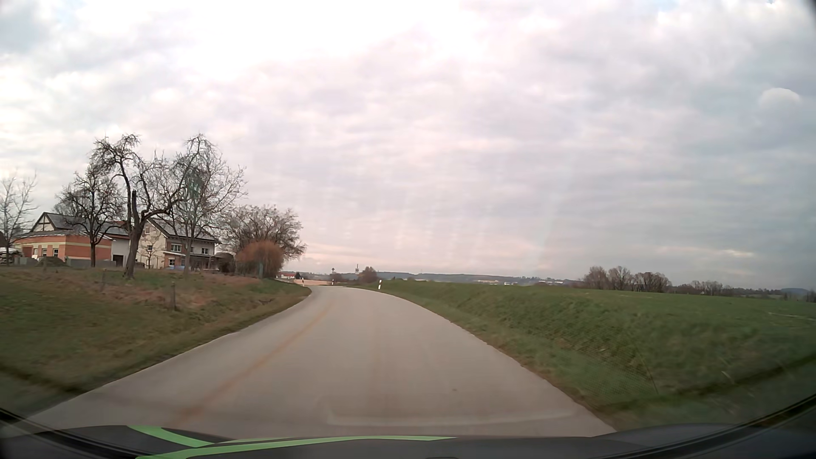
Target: Follow the waypoints while adhering to traffic rules and regulations
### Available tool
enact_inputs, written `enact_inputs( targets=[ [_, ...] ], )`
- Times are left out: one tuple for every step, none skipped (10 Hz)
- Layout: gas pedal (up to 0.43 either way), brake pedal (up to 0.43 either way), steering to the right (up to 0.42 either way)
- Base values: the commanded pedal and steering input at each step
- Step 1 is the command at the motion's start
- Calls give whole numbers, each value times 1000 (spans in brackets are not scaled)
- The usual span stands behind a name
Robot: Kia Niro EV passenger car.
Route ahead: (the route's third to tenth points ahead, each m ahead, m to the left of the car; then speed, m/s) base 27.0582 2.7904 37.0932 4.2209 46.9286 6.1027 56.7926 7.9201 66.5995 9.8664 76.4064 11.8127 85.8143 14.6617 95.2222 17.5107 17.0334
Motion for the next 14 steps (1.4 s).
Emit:
enact_inputs(
  targets=[
    [197, 0, -18],
    [197, 0, -20],
    [197, 0, -23],
    [197, 0, -24],
    [197, 0, -24],
    [197, 0, -24],
    [197, 0, -24],
    [197, 0, -24],
    [197, 0, -24],
    [197, 0, -24],
    [197, 0, -24],
    [197, 0, -24],
    [197, 0, -25],
    [197, 0, -25]
  ],
)
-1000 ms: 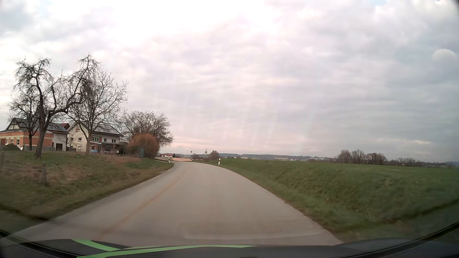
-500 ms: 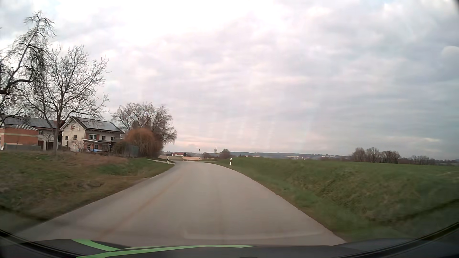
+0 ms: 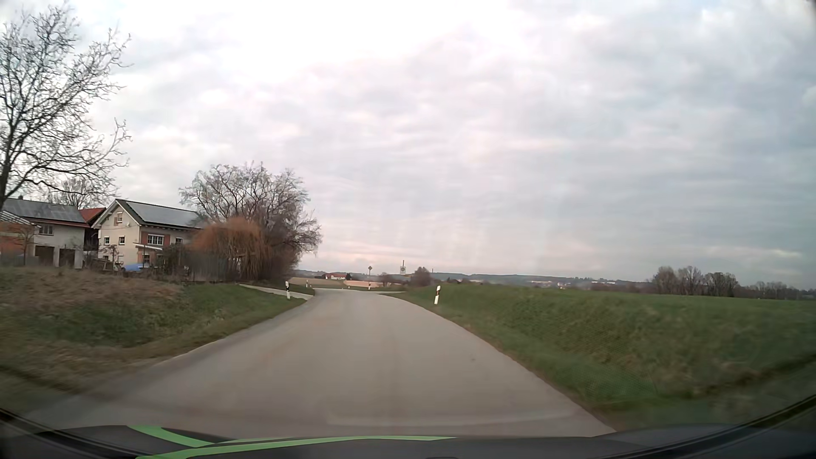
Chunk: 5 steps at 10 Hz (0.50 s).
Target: Follow the waypoints while adhering to traffic rules and regulations
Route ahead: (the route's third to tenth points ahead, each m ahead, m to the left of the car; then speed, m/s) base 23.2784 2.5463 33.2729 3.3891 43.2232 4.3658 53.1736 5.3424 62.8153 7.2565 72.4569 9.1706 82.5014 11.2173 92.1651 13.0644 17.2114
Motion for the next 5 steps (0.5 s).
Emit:
enact_inputs(
  targets=[
    [197, 0, -25],
    [197, 0, -25],
    [197, 0, -25],
    [197, 0, -24],
    [197, 0, -25]
  ],
)
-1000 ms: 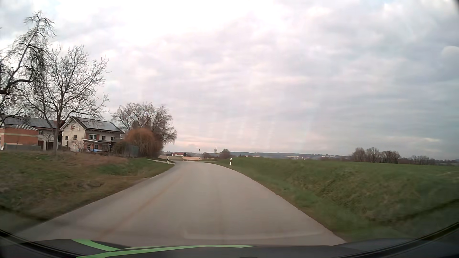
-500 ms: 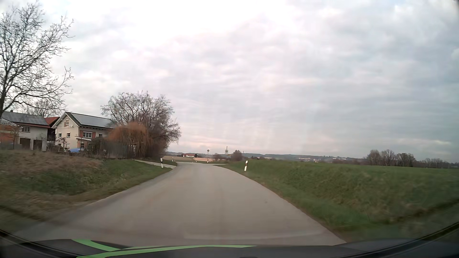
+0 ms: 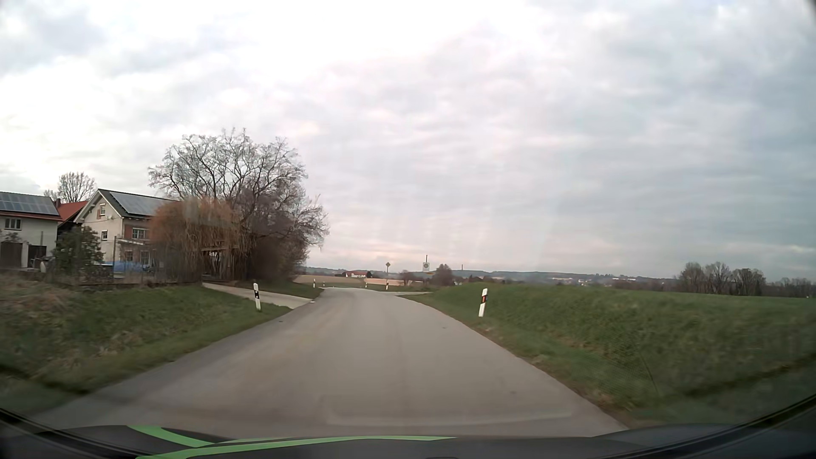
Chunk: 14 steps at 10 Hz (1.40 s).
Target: Follow the waypoints while adhering to traffic rules and regulations
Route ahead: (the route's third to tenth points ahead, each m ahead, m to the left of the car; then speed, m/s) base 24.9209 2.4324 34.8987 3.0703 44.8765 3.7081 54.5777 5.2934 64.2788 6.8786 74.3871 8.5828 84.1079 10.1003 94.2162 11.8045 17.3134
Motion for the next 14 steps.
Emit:
enact_inputs(
  targets=[
    [197, 0, -25],
    [197, 0, -24],
    [197, 0, -23],
    [197, 0, -21],
    [197, 0, -20],
    [197, 0, -19],
    [197, 0, -19],
    [197, 0, -18],
    [197, 0, -17],
    [197, 0, -16],
    [197, 0, -16],
    [197, 0, -16],
    [197, 0, -16],
    [197, 0, -16]
  ],
)
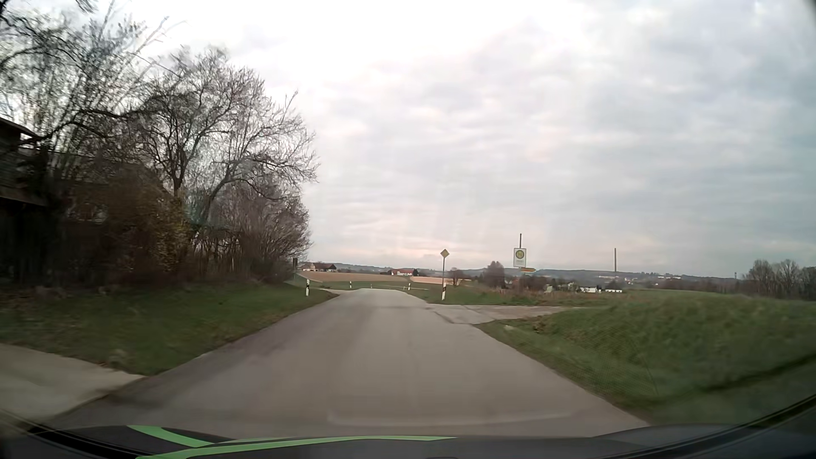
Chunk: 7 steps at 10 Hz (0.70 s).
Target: Follow the waypoints while adhering to traffic rules and regulations
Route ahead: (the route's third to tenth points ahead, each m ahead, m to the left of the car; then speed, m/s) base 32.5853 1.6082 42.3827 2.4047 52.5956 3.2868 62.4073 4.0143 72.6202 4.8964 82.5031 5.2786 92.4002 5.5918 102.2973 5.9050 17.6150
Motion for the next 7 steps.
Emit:
enact_inputs(
  targets=[
    [197, 0, -15],
    [197, 0, -15],
    [197, 0, -12],
    [197, 0, -10],
    [197, 0, -8],
    [197, 0, -8],
    [197, 0, -8]
  ],
)
